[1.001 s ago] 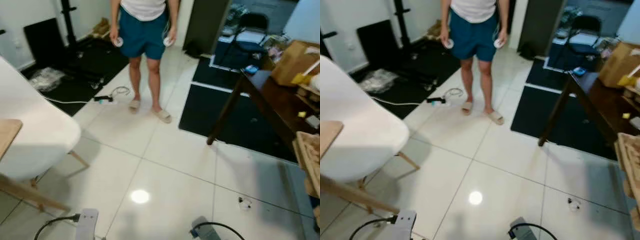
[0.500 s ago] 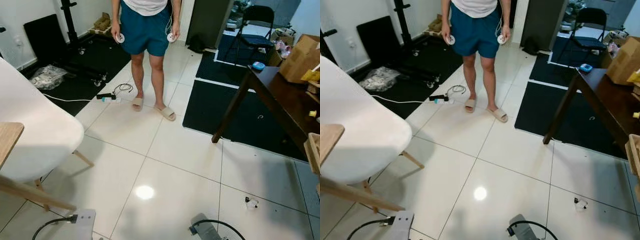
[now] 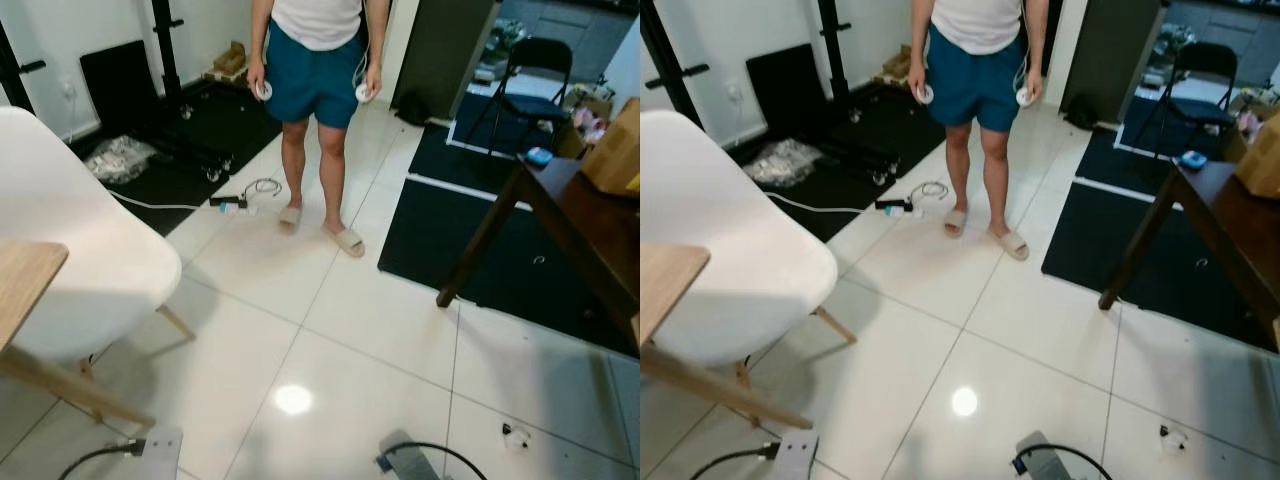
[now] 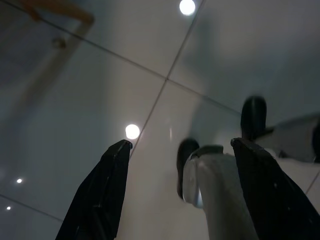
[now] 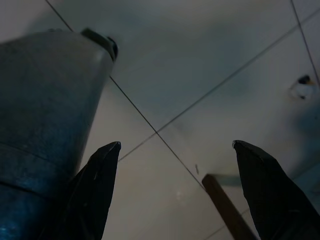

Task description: Picking trash to rubbish bin

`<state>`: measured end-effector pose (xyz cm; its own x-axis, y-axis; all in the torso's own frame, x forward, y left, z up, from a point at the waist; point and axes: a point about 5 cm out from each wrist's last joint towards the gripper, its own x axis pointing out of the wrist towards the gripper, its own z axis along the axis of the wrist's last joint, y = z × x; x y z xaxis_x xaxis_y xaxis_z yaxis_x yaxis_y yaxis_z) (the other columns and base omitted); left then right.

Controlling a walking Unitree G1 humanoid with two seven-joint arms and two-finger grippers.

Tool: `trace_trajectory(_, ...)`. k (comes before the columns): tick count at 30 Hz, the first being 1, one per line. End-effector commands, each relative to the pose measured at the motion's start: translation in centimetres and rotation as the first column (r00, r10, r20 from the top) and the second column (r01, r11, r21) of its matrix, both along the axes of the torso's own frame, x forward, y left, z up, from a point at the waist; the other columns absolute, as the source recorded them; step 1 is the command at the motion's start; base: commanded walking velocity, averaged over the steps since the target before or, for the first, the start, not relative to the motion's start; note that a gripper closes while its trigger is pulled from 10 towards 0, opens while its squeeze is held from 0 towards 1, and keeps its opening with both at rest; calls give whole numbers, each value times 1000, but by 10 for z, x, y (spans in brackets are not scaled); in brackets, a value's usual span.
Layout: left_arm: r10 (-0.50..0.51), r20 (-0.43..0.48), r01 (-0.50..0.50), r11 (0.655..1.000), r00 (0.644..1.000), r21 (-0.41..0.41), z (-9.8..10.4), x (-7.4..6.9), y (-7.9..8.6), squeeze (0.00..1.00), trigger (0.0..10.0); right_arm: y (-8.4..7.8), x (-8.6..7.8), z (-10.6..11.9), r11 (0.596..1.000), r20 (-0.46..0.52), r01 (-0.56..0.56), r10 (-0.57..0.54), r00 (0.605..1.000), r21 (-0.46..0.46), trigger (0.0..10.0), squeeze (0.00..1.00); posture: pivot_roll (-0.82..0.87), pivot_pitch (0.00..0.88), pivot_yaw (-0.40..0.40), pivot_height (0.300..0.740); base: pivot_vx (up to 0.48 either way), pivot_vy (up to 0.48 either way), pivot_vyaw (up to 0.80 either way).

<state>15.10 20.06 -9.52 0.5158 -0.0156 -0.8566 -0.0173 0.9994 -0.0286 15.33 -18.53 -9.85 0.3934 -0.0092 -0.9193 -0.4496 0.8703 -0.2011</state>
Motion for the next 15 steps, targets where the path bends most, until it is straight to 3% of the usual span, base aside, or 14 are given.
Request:
trace_trajectory(1, -1, -19, 1, 1000, 1000, 3, -3, -7, 1, 0, 10000, 1, 1, 0, 1000, 2, -4, 4, 1000, 4, 10000, 0, 115, 39, -51, 740, 371, 0, 0)
trace_trajectory(15, -12, -14, 12, 1000, 1000, 0, -2, -6, 0, 0, 10000, 1, -2, -1, 1000, -6, -12, 12, 1000, 3, 10000, 0, 113, 45, -50, 740, 351, 0, 0)
